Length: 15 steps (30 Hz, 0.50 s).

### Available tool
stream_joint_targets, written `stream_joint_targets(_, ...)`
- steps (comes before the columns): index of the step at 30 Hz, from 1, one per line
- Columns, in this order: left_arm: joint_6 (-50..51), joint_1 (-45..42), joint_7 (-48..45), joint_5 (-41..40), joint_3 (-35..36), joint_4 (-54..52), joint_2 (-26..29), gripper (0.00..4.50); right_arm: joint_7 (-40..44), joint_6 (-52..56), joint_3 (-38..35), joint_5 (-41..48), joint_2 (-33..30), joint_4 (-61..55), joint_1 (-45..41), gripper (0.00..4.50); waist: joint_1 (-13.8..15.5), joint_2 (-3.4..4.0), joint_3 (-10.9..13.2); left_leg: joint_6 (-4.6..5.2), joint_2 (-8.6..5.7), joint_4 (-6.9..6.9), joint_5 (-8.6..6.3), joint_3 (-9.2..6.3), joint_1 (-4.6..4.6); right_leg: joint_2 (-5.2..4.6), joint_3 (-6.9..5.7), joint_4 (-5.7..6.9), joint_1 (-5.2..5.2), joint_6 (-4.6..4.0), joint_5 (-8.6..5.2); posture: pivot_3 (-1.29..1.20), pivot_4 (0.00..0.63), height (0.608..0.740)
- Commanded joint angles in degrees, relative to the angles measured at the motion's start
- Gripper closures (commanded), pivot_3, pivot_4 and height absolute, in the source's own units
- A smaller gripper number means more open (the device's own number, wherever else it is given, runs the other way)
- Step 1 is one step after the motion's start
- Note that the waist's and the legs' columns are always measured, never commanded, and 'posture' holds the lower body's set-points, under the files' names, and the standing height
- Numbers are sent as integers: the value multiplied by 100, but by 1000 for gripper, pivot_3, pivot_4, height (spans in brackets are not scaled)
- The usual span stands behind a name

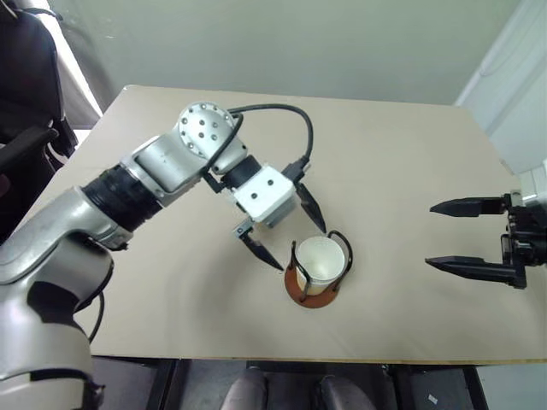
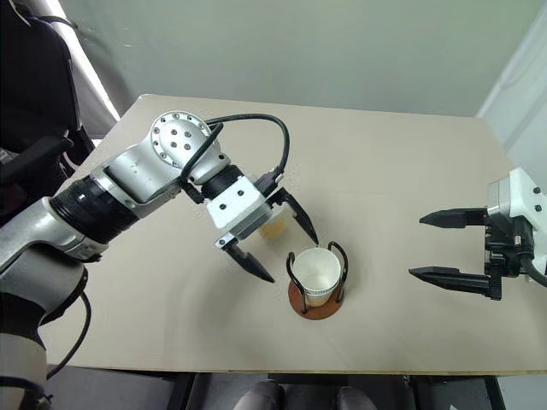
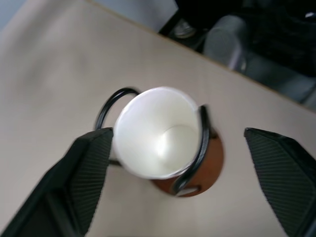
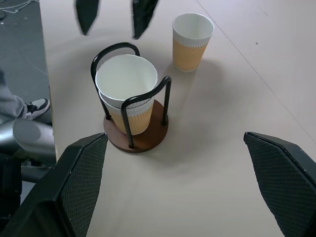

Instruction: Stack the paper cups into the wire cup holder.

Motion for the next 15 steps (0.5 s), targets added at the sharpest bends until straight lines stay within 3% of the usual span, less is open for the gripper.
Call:
stream_joint_targets(1, 99, -183, -199, 613, 926, 1183, -196, 28, 4, -73, -187, 58, -68, -51, -38, 0, 8, 0, 0, 0, 0, 2, 0, 0, -1, -1, 0, 0, -2, 2, -1, 0, 150, 740)
stream_joint_targets(5, -370, 41, 188, 1993, 1225, 2886, -122, 28, 32, -197, 32, -2, -72, 68, -143, 0, -24, 9, -5, 2, 0, 1, -1, 5, 3, -1, 8, 0, -7, 6, -3, 0, 150, 740)
stream_joint_targets(9, -425, 240, -126, 2316, 1679, 3212, -260, 28, 83, -286, 157, -31, -118, 189, -241, 0, -31, 8, -4, 3, -1, -1, -2, 8, 0, -1, 13, 3, -14, 12, -7, 0, 150, 740)
stream_joint_targets(15, -443, 442, -180, 2769, 2083, 3394, -618, 28, 126, -332, 273, -29, -159, 265, -353, 0, 164, 7, -4, 11, -9, 75, -7, -3, -74, -6, 0, 18, -48, 29, -2, 0, 150, 740)
